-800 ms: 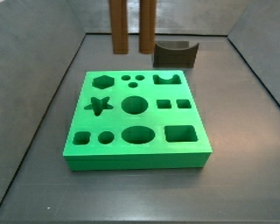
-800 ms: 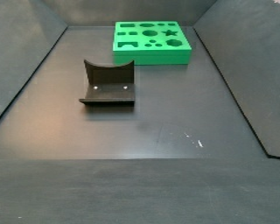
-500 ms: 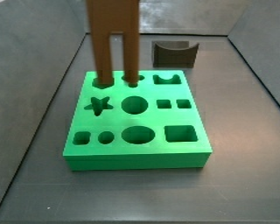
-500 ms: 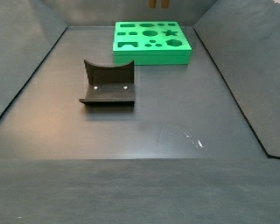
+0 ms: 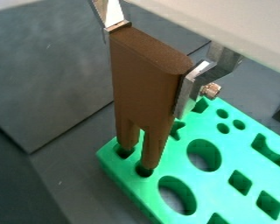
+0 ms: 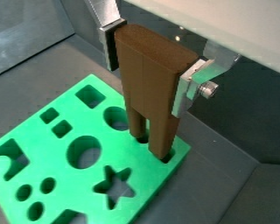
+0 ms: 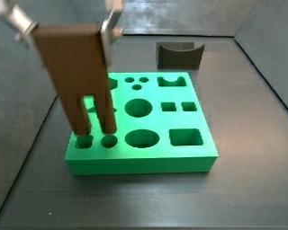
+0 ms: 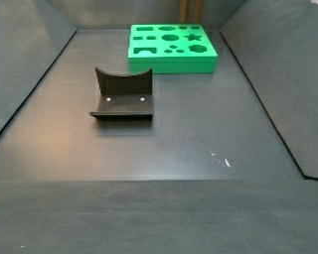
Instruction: Insert the square-circle object.
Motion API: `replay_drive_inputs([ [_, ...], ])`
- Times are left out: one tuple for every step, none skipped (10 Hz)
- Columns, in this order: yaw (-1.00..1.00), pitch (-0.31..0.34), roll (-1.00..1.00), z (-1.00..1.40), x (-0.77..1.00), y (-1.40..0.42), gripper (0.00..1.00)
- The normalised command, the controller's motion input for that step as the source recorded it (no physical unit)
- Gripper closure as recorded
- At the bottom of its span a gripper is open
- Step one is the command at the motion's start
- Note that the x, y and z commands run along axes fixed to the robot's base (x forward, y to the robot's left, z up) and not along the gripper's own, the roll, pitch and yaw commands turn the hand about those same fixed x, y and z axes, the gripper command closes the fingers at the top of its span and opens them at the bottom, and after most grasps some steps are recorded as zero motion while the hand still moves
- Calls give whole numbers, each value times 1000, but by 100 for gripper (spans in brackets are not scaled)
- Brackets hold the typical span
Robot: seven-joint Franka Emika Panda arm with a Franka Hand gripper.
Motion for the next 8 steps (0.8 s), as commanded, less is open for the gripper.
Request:
replay_drive_inputs([
  [283, 0, 251, -163, 20, -323, 100],
  [194, 0, 171, -217, 0, -151, 100],
  [194, -17, 163, -243, 0, -114, 100],
  [154, -13, 131, -249, -11, 0, 100],
  [94, 0, 106, -171, -23, 91, 100],
  [89, 0, 111, -117, 0, 111, 100],
  [0, 3, 101, -94, 0, 120, 100],
  [0, 0, 93, -126, 0, 63, 100],
])
